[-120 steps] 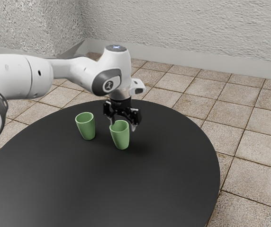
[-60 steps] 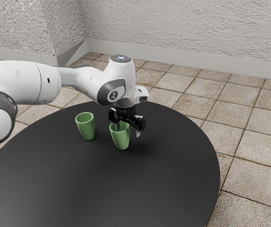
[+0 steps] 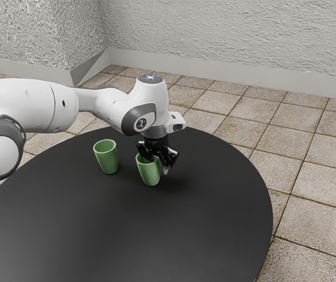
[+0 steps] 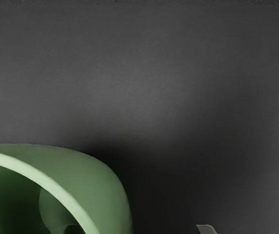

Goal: Place the right cup onto the left cup

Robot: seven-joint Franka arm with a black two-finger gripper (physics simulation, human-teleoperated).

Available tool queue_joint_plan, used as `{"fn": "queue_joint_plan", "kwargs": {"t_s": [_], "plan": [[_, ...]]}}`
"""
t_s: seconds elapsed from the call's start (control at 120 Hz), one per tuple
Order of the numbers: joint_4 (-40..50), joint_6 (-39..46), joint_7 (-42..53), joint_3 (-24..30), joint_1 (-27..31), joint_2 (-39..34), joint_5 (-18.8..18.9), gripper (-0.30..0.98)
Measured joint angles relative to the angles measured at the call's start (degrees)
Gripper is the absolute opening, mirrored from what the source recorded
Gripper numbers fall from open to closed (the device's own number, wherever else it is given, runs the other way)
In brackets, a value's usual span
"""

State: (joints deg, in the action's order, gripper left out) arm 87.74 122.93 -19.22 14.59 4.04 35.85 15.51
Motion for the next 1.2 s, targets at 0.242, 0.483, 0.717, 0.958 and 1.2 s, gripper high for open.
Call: {"fn": "queue_joint_plan", "kwargs": {"t_s": [0.242,0.483,0.717,0.958,1.2], "plan": [[0.0,0.0,0.0,0.0,0.0,0.0,0.0,0.01],[0.0,0.0,-0.1,-0.1,0.0,-0.1,0.1,-0.07],[0.4,-0.7,-0.2,-0.3,-0.1,-2.8,0.4,-0.09],[0.6,-4.6,-0.3,-0.4,0.0,-9.5,0.5,-0.09],[0.7,-9.6,0.3,-4.3,0.0,-15.6,0.3,-0.09]]}}
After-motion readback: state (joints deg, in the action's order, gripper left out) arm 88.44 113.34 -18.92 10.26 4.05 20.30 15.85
